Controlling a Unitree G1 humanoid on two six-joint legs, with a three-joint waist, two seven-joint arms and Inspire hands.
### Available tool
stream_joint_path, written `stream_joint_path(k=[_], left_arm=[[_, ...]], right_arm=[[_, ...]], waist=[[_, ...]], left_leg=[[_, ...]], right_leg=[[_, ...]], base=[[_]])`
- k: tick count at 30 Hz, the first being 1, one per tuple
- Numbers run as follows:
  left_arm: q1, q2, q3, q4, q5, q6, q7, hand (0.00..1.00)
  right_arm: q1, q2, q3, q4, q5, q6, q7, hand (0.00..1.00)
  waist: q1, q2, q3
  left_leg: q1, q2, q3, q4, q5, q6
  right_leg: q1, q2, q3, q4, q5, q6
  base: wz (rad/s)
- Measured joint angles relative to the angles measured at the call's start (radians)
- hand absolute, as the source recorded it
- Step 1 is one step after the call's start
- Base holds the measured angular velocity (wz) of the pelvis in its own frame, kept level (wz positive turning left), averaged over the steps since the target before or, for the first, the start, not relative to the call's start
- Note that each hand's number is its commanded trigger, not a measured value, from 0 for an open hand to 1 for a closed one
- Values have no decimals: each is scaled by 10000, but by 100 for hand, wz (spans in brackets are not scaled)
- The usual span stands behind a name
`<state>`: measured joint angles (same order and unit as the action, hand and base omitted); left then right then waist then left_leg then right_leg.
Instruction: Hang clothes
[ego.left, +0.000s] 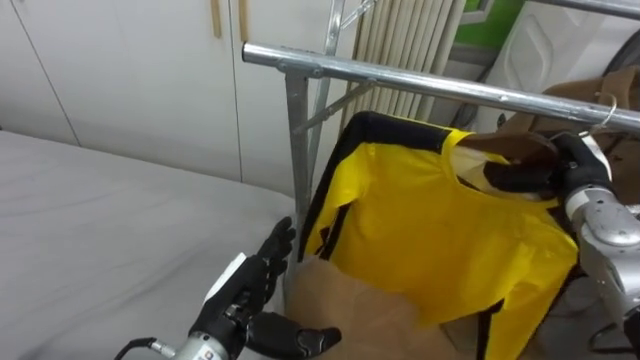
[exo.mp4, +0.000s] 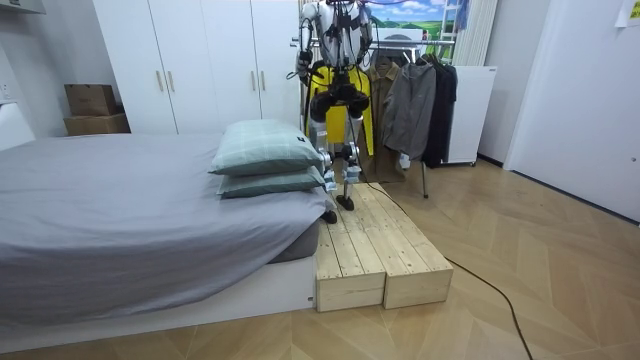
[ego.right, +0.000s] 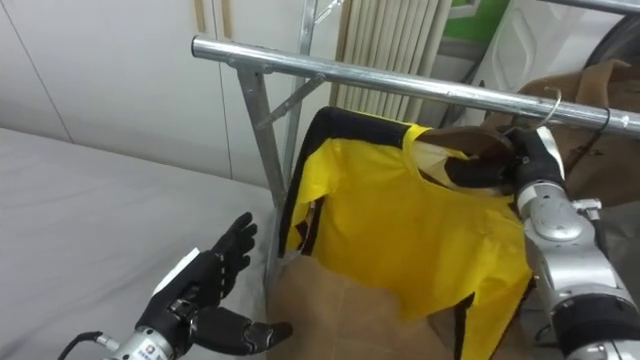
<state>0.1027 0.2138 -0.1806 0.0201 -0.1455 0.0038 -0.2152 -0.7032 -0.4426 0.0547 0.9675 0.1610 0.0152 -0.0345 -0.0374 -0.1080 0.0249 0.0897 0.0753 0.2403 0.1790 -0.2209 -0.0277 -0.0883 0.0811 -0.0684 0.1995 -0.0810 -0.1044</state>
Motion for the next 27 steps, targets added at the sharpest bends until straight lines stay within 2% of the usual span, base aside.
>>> stream_joint_path(k=[9,27], left_arm=[[-2,125,13,-1,-41,0,-147,0],[-185,337,19,-29,-199,135,-609,0]], right_arm=[[-50,-23,1,383,130,3,585,100],[-49,-73,-2,687,328,-22,809,100]], waist=[[-101,-86,-8],[-112,-139,-22]], left_leg=[[56,-9,-1,-22,0,0],[75,-8,-57,-6,-2,-3]], right_leg=[[30,-7,10,27,0,0],[105,-20,-35,-18,0,1]], base=[[0],[0]])
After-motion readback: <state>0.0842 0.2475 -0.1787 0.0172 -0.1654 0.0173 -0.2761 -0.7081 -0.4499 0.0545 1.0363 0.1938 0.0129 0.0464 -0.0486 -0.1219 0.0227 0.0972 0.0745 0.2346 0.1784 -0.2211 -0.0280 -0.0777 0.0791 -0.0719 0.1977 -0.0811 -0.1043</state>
